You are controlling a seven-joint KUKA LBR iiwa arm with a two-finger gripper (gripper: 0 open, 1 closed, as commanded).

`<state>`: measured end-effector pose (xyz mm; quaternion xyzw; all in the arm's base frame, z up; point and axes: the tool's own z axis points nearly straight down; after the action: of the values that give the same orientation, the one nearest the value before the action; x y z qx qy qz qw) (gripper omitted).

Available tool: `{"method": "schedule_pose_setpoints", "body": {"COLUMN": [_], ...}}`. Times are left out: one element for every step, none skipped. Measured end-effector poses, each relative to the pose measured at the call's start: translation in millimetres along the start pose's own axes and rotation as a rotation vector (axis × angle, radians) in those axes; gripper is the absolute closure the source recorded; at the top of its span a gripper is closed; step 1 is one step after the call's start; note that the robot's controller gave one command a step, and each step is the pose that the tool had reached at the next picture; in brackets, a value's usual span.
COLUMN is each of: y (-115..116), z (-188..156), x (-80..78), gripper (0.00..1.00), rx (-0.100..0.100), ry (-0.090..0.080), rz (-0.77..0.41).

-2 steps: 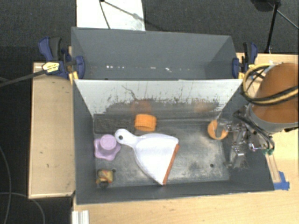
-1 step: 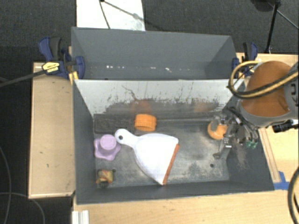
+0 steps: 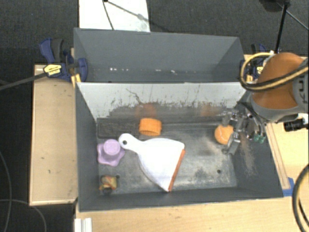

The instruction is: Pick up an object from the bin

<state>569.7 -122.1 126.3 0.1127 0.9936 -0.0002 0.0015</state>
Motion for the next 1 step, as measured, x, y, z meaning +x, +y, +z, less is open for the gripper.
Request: {"method": "schedule_pose_setpoints", "body": {"y": [-15.8], "z": [49.8], "x": [-22.3], "gripper": [0.00], "rx": [-0.001], "ry": [-0.012], "rz": [-0.091]}}
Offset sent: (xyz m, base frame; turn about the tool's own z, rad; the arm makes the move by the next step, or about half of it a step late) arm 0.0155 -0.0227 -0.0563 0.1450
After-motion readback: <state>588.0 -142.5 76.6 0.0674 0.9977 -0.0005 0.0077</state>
